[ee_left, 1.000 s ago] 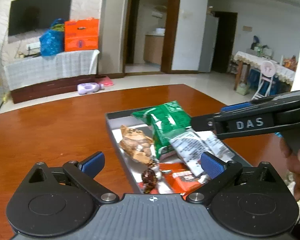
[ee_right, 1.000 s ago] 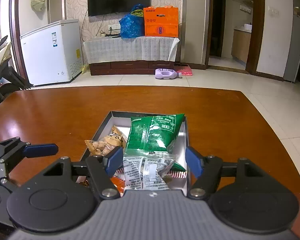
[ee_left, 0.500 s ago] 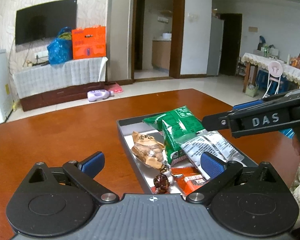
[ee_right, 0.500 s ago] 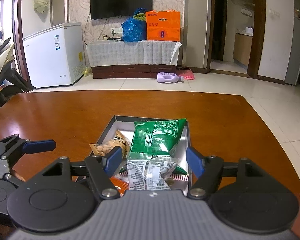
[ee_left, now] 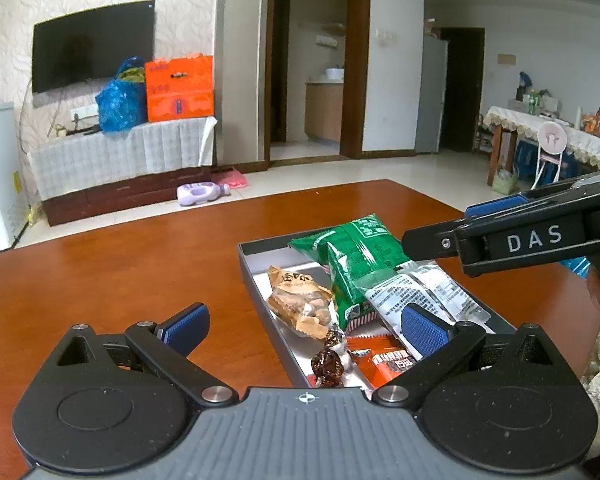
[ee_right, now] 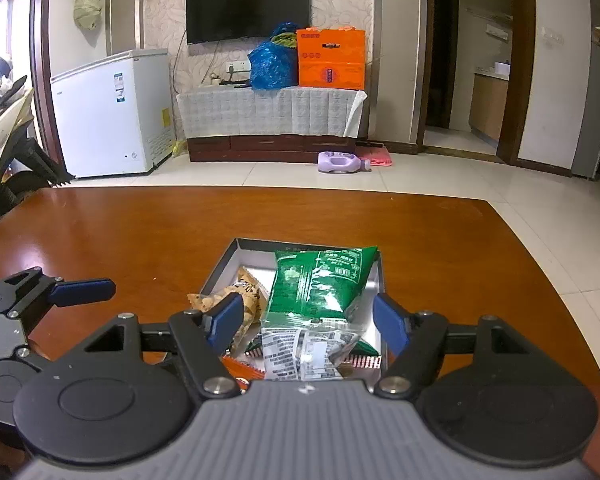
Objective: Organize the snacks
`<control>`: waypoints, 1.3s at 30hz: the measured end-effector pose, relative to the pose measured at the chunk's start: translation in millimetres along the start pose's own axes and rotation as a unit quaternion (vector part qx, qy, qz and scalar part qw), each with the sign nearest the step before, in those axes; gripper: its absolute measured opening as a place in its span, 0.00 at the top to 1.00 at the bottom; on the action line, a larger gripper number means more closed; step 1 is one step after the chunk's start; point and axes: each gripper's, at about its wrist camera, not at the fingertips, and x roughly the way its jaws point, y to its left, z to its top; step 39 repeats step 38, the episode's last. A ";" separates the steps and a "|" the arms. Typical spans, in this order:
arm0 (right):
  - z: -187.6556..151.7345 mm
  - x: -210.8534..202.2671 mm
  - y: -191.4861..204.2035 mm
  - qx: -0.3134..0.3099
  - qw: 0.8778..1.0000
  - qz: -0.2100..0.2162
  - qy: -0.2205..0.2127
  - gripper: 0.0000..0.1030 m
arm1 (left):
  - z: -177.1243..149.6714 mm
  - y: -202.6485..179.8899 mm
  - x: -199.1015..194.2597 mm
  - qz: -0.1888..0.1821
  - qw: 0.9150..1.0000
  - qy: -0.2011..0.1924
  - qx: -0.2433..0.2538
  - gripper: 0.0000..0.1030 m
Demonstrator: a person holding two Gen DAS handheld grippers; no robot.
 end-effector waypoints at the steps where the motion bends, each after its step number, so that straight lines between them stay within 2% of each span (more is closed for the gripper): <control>1: 0.2 0.0 0.7 -0.002 1.000 -0.001 0.001 0.28 | 0.0 -0.4 -0.3 -0.001 1.000 0.000 0.001 0.00; 8: 2.3 -0.8 2.1 -0.006 1.000 -0.001 0.003 0.25 | 0.3 -1.8 -3.7 0.006 1.000 -0.006 0.011 0.00; 35: 2.7 -3.3 4.9 -0.013 1.000 0.002 0.008 0.25 | -1.4 -4.8 -9.5 -0.006 1.000 -0.016 0.016 0.00; 39: 2.4 -3.6 5.1 -0.014 1.000 0.002 0.008 0.25 | -0.5 -4.7 -6.9 -0.008 1.000 -0.008 0.011 0.00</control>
